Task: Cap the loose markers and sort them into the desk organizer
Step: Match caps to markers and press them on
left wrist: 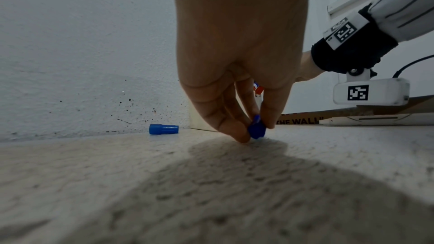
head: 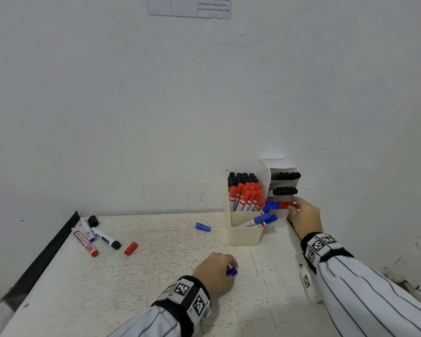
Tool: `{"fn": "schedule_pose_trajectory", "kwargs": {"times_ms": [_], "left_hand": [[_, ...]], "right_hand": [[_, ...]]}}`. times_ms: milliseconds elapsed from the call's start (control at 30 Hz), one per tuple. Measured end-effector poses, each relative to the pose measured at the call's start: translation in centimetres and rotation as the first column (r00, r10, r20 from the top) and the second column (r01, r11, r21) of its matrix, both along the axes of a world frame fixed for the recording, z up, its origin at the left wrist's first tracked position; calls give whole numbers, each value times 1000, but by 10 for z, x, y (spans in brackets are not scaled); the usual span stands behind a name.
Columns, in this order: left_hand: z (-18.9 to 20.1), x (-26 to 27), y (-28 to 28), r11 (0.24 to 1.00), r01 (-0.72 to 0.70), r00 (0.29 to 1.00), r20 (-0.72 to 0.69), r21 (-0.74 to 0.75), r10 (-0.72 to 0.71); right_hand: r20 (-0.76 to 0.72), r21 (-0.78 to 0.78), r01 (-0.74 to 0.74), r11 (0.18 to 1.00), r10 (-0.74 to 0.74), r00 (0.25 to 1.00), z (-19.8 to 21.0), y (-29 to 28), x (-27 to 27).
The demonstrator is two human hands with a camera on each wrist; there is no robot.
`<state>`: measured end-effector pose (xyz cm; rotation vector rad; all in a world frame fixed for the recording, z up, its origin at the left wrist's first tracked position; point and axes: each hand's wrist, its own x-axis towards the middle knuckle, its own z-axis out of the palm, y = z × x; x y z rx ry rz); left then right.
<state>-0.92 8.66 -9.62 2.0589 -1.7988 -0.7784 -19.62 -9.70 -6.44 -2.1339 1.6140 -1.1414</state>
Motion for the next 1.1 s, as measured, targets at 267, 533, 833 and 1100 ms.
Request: {"fn": "schedule_pose_trajectory", "kwargs": {"times_ms": [267,533,833,1100], "left_hand": [[1,0,11,1000,-21,1000,-12,-14,21],[1,-1,18,998,-50,999,5,-35,50],[-5,8,31,970,-226,973,-62,-91,221],[-3,22,52,945,-300,946,-166,-131,278]], "right_hand": [[-141,110,102,989,-86,986,5,15,-5],[-208,262,147,954,-92,974,8,34,-14],[-637,514,320,796,105,763,-14,65,-35],[-478,502,54,863,224,849,-13,90,-12]]}}
